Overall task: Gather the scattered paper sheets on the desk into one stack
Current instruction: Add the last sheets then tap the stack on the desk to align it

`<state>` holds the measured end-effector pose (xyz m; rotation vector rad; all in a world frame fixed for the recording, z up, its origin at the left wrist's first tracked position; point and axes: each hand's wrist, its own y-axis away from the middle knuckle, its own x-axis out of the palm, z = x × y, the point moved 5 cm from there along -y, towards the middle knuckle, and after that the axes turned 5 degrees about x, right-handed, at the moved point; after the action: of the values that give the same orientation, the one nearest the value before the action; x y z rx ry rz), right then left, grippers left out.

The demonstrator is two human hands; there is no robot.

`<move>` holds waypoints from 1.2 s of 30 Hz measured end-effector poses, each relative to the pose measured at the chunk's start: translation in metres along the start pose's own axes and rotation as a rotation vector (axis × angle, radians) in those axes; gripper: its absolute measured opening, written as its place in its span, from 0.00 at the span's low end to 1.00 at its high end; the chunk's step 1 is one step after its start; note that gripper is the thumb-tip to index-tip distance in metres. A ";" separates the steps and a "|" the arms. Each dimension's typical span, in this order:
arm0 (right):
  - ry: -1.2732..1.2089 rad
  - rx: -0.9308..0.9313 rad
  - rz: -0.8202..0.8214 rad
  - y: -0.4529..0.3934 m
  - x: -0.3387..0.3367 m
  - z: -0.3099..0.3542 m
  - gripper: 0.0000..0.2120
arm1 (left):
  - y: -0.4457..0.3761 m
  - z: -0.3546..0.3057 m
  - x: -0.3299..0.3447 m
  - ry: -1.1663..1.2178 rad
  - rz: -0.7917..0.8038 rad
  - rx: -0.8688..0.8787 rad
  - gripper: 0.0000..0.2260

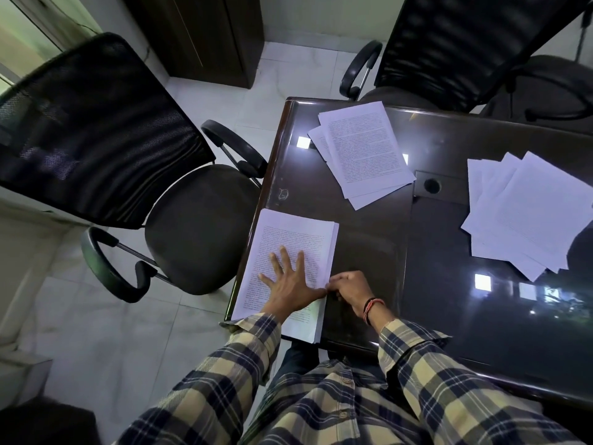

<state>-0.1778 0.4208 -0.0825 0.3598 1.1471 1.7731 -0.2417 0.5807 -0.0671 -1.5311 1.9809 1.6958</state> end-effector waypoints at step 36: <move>-0.376 -0.041 -0.659 0.000 -0.205 -0.023 0.05 | -0.006 -0.011 0.009 0.075 -0.050 -0.117 0.52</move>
<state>-0.0911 0.2372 -0.0462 0.2374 0.8282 1.0925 -0.2361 0.5676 -0.0726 -1.6917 1.8909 1.7892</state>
